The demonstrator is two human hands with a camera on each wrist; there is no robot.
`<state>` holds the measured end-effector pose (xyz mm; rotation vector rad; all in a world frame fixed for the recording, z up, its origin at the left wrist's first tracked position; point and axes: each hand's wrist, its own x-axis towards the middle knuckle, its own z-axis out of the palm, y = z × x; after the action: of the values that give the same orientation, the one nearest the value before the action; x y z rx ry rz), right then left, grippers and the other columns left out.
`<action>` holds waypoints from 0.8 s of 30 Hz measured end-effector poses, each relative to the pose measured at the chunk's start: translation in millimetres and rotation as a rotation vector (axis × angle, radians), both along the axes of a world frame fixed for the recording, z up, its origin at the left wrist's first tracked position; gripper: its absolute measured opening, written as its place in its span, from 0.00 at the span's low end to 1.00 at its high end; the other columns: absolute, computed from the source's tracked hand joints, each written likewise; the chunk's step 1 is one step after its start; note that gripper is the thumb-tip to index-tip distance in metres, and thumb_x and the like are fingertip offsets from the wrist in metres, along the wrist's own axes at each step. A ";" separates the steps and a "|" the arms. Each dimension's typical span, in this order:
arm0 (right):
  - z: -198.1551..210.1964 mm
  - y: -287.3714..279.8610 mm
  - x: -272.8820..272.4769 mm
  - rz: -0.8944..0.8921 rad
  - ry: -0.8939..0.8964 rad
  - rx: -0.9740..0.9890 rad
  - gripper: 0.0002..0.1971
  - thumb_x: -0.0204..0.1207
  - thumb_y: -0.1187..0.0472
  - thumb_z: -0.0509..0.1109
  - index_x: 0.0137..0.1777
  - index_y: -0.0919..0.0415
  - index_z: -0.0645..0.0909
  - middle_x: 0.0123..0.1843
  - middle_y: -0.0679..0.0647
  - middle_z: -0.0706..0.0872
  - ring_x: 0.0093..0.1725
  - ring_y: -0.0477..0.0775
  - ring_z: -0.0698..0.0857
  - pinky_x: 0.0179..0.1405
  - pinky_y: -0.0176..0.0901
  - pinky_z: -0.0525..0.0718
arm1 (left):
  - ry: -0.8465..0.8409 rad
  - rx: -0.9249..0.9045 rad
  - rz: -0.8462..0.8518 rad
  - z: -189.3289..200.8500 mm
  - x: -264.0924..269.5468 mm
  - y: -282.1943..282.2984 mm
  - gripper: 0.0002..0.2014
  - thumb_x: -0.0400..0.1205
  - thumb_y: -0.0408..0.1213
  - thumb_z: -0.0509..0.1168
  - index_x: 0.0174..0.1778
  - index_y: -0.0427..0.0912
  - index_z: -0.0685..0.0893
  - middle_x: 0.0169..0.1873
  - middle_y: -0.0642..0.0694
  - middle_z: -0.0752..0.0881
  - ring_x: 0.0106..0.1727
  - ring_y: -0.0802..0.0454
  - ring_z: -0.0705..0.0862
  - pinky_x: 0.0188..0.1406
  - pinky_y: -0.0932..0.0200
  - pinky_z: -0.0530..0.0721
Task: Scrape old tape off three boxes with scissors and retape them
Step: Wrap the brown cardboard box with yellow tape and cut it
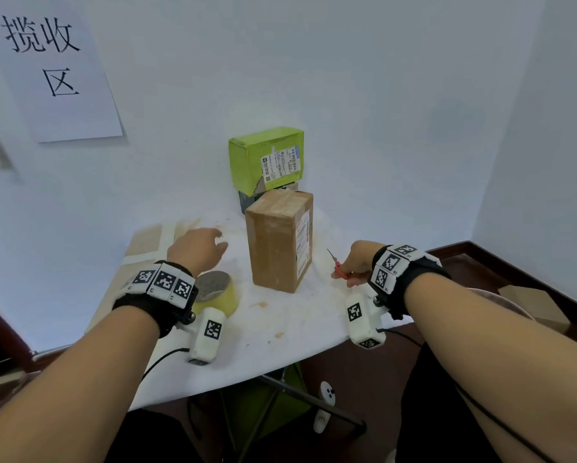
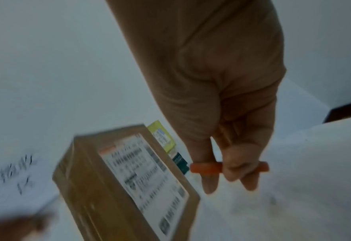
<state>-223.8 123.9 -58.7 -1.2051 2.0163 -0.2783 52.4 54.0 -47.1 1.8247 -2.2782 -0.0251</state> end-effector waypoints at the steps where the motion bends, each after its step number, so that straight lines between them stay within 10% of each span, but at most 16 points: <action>1: -4.9 -3.8 1.8 0.016 0.106 -0.029 0.15 0.81 0.62 0.68 0.33 0.65 0.74 0.14 0.49 0.80 0.10 0.45 0.74 0.17 0.32 0.75 | 0.057 -0.096 -0.022 4.8 -2.2 0.2 0.20 0.87 0.41 0.57 0.76 0.46 0.74 0.71 0.42 0.78 0.71 0.42 0.76 0.66 0.47 0.76; 5: -19.4 -13.5 5.6 0.139 0.487 -0.088 0.15 0.77 0.52 0.71 0.38 0.63 0.75 0.42 0.56 0.82 0.43 0.57 0.83 0.41 0.43 0.80 | 0.285 -0.265 -0.402 22.3 -19.9 5.8 0.25 0.84 0.27 0.57 0.78 0.48 0.72 0.77 0.48 0.72 0.75 0.49 0.72 0.73 0.56 0.68; 10: -24.4 -21.6 10.0 0.143 0.356 -0.039 0.15 0.76 0.57 0.71 0.31 0.60 0.72 0.22 0.50 0.83 0.38 0.51 0.83 0.38 0.34 0.79 | 0.260 -0.228 -0.554 17.5 -33.1 4.4 0.21 0.85 0.30 0.59 0.74 0.51 0.78 0.75 0.54 0.74 0.75 0.53 0.73 0.71 0.66 0.65; 15: -17.7 -21.7 14.0 0.150 0.453 -0.103 0.14 0.77 0.61 0.67 0.30 0.59 0.71 0.36 0.55 0.80 0.41 0.56 0.79 0.35 0.38 0.76 | 0.315 -0.369 -0.540 11.6 -36.5 -0.4 0.16 0.85 0.32 0.61 0.67 0.50 0.84 0.66 0.52 0.83 0.63 0.47 0.79 0.59 0.66 0.69; 24: 17.3 -36.8 30.4 0.170 -0.117 -1.081 0.22 0.76 0.43 0.69 0.66 0.53 0.80 0.65 0.47 0.80 0.62 0.44 0.78 0.60 0.36 0.74 | 0.254 -0.477 -0.561 9.4 -44.6 -4.4 0.13 0.85 0.38 0.63 0.63 0.50 0.87 0.57 0.49 0.88 0.48 0.53 0.70 0.50 0.63 0.69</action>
<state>-193.4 87.1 -41.4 -1.8978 1.6166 -1.4323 7.8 49.5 -37.7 0.8738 -2.2777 0.1694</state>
